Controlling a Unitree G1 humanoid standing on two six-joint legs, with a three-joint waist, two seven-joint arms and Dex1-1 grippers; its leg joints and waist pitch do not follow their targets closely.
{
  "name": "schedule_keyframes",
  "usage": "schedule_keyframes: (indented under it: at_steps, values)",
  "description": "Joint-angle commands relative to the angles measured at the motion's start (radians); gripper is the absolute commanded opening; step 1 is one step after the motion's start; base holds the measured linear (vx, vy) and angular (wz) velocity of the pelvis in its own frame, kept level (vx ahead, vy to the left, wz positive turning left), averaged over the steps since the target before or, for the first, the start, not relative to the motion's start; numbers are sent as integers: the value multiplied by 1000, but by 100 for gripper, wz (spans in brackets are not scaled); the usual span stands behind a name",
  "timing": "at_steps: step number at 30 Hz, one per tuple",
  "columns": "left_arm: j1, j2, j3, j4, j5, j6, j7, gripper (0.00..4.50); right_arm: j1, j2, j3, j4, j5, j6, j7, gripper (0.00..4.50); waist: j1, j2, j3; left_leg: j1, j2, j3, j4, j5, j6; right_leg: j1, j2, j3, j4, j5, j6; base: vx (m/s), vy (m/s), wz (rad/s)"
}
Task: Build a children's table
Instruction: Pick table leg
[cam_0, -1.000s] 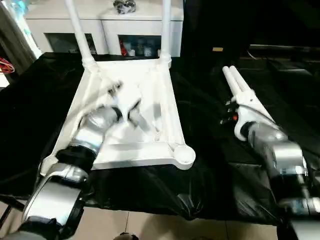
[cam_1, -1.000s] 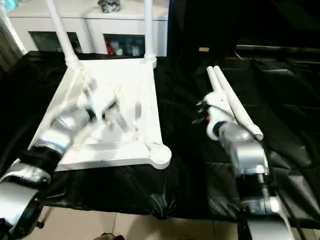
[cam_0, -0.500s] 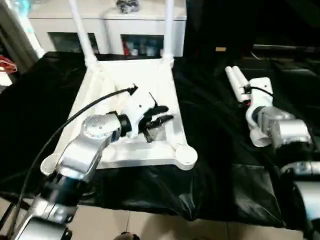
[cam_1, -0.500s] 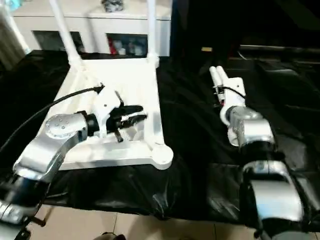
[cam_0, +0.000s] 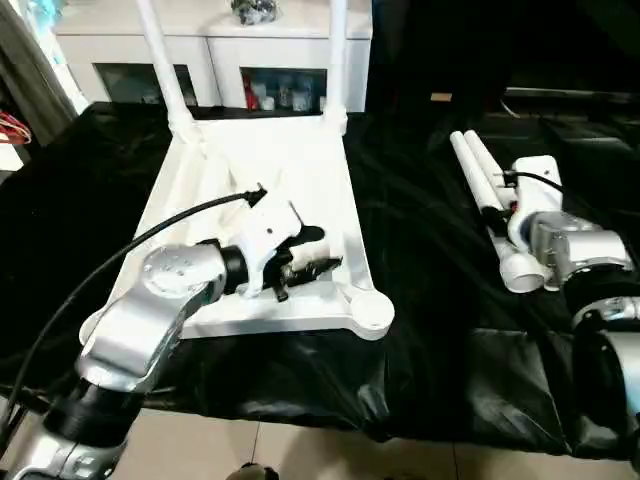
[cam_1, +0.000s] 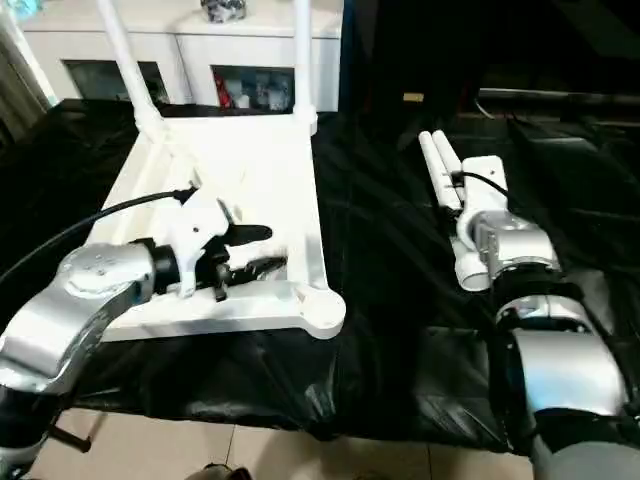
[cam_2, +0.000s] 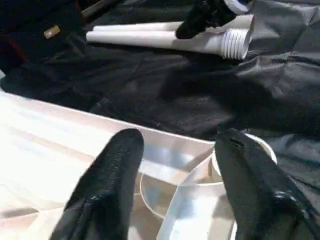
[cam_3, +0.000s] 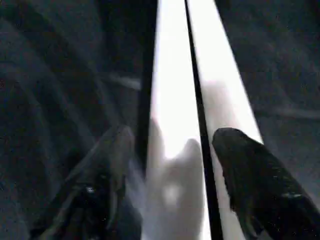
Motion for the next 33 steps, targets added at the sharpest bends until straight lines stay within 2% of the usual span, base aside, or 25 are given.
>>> schedule_keyframes:
  at_steps: [1,3,7,10,14,15,17,19,20,21,26,28,30,31,32,33]
  values:
    - [6,18,16,-30,-1,25,-3,297,-25,-5,0,23,-5,25,20,304,-2,-11,-51,30,22,-17,-68,-365,-23,26,-29,21,-81,-335,-198,0,0,0]
    - [14,34,19,-48,-8,43,-8,297,-32,-8,1,50,-6,55,21,304,-4,-11,-49,29,23,-18,-68,-359,-22,27,-30,21,-78,-317,-210,0,0,0]
    - [21,47,20,-64,-9,57,-8,297,-38,-11,-14,64,8,77,17,304,-4,-8,-44,22,24,-15,-66,-295,-4,29,-30,22,-71,-234,-241,0,0,0]
    - [22,54,23,-75,-13,68,-8,297,-48,-13,-32,78,23,95,37,304,-4,-9,-38,23,25,-13,-67,-304,-1,28,-29,22,-73,-242,-246,0,0,0]
    - [13,65,24,-88,-26,89,-17,297,-79,-19,-54,101,53,157,110,304,-3,-9,-34,23,25,-13,-69,-322,-5,28,-28,21,-72,-263,-251,0,0,0]
    - [11,66,24,-89,-27,91,-18,305,-83,-21,-52,104,53,168,122,276,-3,-7,-34,25,26,-13,-69,-326,-6,26,-29,21,-73,-270,-251,0,0,0]
    - [5,68,24,-89,-34,96,-24,305,-94,-26,-45,110,52,205,157,268,-2,-8,-33,24,27,-13,-70,-326,-9,27,-31,22,-73,-278,-254,0,0,0]
    - [3,72,21,-89,-39,98,-35,305,-99,-29,-39,113,48,226,181,263,-1,-9,-33,25,28,-13,-70,-323,-11,27,-32,22,-73,-278,-256,0,0,0]
    - [1,75,18,-91,-47,104,-46,305,-102,-34,-30,118,37,241,201,237,-1,-13,-37,24,28,-13,-69,-319,-12,28,-32,22,-73,-279,-258,0,0,0]
    - [1,76,18,-91,-48,104,-47,305,-103,-34,-29,119,36,242,202,237,0,-12,-36,24,28,-13,-69,-315,-12,28,-33,22,-71,-276,-261,0,0,0]
    - [0,88,11,-97,-88,129,-87,305,-97,-48,9,132,0,257,246,200,4,-18,-40,24,30,-10,-66,-287,-8,29,-35,25,-70,-272,-265,0,0,0]
    - [-2,89,7,-95,-85,127,-92,305,-97,-50,14,134,-5,258,256,193,5,-19,-40,24,30,-9,-66,-285,-7,28,-35,26,-71,-277,-263,0,0,0]
    - [-6,85,6,-87,-90,132,-96,305,-93,-56,18,137,-11,258,265,188,6,-27,-46,25,31,-8,-64,-270,-5,31,-35,26,-70,-277,-261,0,0,0]
    - [-11,83,5,-80,-92,134,-97,305,-91,-60,20,139,-16,258,271,188,8,-26,-47,25,31,-8,-62,-260,-5,31,-36,26,-69,-273,-261,0,0,0]
    - [-12,82,5,-78,-93,135,-96,305,-91,-62,20,140,-17,258,273,188,9,-29,-49,25,31,-7,-61,-255,-4,31,-35,26,-69,-269,-262,0,0,0]
    - [-15,79,4,-73,-93,135,-95,305,-91,-63,20,140,-18,257,274,188,11,-26,-49,25,31,-7,-61,-250,-5,30,-35,26,-67,-261,-263,0,0,0]
